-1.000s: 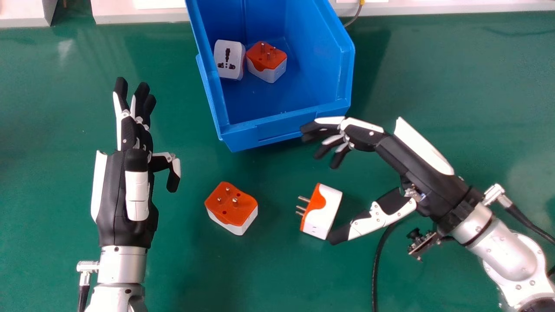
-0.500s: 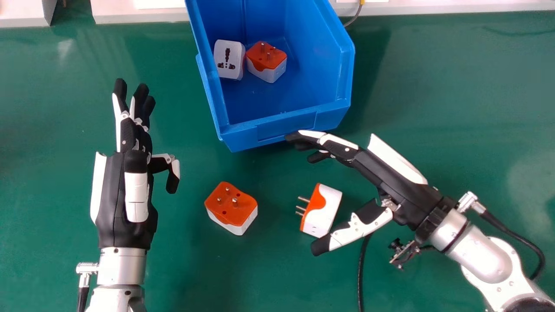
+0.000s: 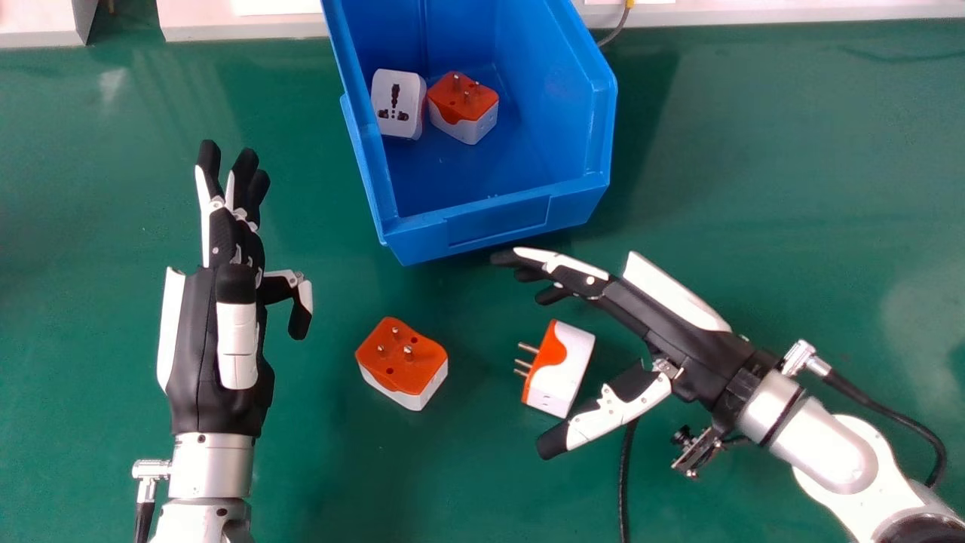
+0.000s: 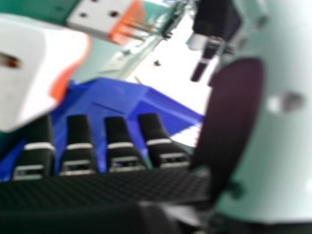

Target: Pick all objects and put in blue box

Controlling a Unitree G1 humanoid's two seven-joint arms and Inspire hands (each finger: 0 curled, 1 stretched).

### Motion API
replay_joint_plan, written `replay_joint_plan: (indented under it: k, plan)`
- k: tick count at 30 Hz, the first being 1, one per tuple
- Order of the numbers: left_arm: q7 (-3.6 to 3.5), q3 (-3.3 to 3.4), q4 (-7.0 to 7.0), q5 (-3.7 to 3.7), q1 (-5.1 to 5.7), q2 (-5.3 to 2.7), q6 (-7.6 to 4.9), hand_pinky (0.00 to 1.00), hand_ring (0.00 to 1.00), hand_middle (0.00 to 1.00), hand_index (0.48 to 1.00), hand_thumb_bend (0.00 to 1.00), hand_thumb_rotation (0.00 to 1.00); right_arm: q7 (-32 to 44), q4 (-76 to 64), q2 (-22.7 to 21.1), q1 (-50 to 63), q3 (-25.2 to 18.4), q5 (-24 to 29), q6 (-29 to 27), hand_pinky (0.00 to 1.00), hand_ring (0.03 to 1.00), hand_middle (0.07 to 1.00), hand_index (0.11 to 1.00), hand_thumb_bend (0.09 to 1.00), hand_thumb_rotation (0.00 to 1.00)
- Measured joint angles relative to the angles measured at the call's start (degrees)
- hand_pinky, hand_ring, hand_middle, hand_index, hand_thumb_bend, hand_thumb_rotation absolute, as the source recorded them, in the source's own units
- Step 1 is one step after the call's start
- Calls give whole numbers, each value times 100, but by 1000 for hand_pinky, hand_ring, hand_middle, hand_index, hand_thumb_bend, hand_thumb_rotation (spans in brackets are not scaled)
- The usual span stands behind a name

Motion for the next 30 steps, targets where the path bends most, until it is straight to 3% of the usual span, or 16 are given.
replay_joint_plan:
  k: [14, 30]
  plan:
    - [-58, 18, -43, -9, 35, 28, 1, 0, 1000, 1000, 972, 1000, 1000, -884, 210, -133, -114, 295, -603, 377, 805, 883, 919, 911, 1000, 300]
    - [-109, 59, -48, -15, 36, 47, 3, 0, 1000, 1000, 972, 1000, 1000, -1364, 245, -146, -276, 520, -832, 622, 806, 880, 916, 916, 1000, 338]
